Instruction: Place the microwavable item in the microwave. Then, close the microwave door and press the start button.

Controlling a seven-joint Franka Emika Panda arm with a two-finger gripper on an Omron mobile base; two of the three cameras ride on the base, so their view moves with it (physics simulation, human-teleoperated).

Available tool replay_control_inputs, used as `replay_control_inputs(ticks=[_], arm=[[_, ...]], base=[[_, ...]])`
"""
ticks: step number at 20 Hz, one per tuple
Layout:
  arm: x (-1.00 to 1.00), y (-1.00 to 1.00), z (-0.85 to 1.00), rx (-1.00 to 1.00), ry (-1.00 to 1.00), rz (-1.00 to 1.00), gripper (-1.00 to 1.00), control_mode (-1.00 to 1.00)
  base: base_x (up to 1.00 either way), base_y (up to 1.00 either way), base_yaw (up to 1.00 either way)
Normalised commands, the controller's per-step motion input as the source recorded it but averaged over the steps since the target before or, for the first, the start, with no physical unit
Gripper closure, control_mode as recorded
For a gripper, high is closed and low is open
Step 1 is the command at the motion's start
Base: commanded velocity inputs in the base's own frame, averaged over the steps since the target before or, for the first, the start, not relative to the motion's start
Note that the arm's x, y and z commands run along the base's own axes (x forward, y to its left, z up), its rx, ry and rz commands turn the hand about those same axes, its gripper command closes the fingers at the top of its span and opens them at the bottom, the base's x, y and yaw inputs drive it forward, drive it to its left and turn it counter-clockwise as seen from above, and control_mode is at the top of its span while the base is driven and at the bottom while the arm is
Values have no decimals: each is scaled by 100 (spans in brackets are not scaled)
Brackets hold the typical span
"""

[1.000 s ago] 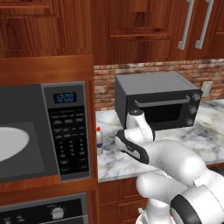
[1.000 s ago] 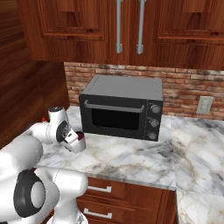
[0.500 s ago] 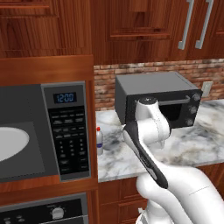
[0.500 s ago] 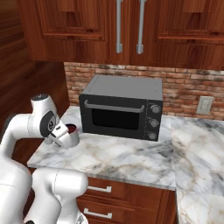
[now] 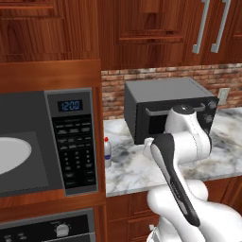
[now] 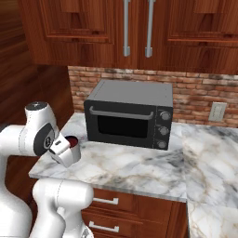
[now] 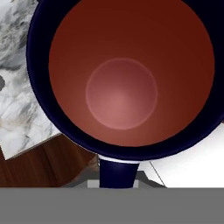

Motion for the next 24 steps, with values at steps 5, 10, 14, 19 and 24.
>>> replay_control_inputs(ticks=[5,10,14,19,24], arm=[[0,0,0,0,3,0,100,-100],[-34,-4,0,1,-4,2,100,-100],[0,0,0,0,0,0,100,100],[0,0,0,0,0,0,100,100],[0,0,0,0,0,0,100,100]], base=[[0,0,0],[0,0,0],[-100,3,10],[-100,46,13],[-47,95,24]])
